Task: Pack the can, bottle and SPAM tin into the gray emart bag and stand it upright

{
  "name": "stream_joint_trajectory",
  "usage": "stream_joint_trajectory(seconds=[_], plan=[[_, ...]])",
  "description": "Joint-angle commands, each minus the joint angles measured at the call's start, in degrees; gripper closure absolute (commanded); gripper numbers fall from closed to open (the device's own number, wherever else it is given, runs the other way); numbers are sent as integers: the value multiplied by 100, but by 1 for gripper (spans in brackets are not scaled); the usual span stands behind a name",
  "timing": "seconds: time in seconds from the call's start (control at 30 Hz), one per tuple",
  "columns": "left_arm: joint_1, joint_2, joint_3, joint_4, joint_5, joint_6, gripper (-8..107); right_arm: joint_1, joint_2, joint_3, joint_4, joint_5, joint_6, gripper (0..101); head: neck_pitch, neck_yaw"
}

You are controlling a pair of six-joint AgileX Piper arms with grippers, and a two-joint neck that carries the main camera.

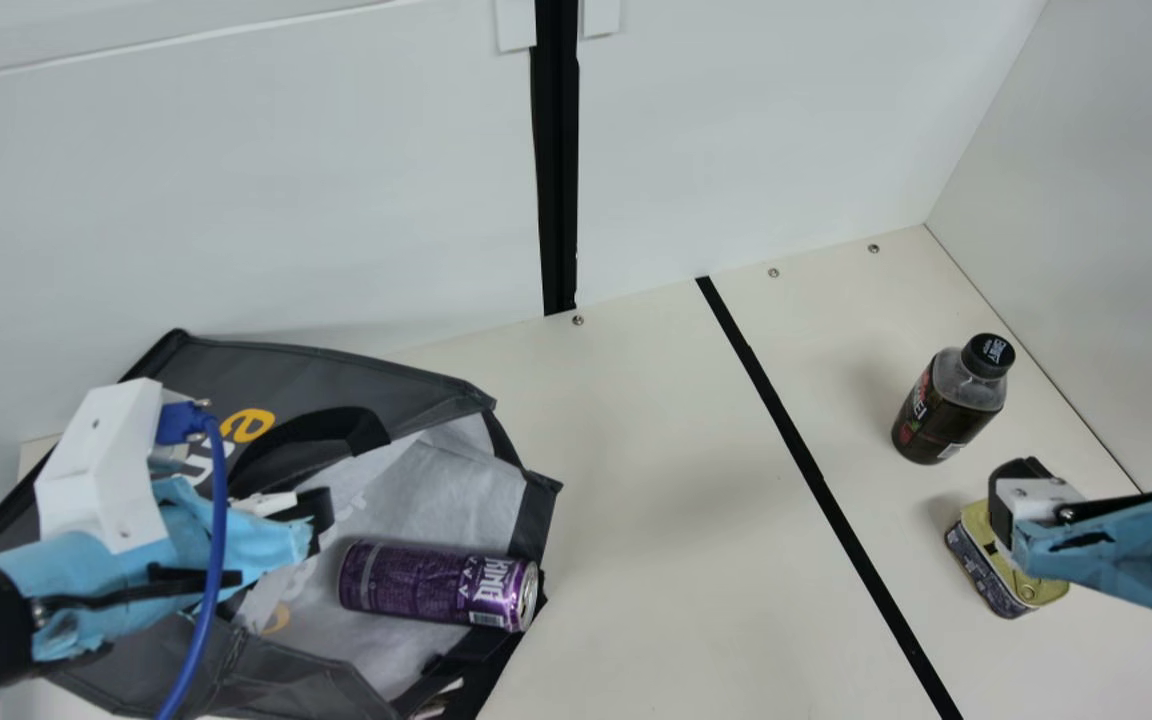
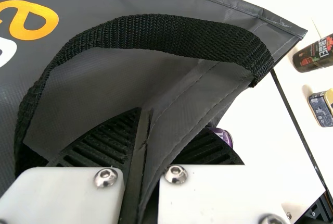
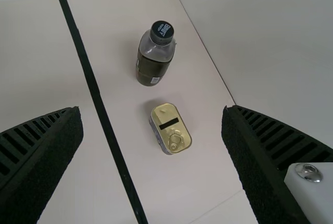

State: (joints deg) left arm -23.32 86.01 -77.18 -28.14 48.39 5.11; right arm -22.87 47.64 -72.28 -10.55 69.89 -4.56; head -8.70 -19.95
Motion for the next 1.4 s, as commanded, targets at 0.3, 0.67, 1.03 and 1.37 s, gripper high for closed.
stream_joint_trajectory(seconds=[0.3, 0.67, 1.03, 1.37], plan=[[0, 0, 0, 0, 0, 0, 107, 265, 253, -157, -169, 1, 223, 6, -130, -5], [0, 0, 0, 0, 0, 0, 107, 554, 701, -456, -419, 1, 496, 6, -130, -5], [0, 0, 0, 0, 0, 0, 107, 521, 1173, -772, -413, 1, 581, 6, -130, -5], [0, 0, 0, 0, 0, 0, 107, 244, 1608, -1043, -104, 1, 411, 6, -130, -5]])
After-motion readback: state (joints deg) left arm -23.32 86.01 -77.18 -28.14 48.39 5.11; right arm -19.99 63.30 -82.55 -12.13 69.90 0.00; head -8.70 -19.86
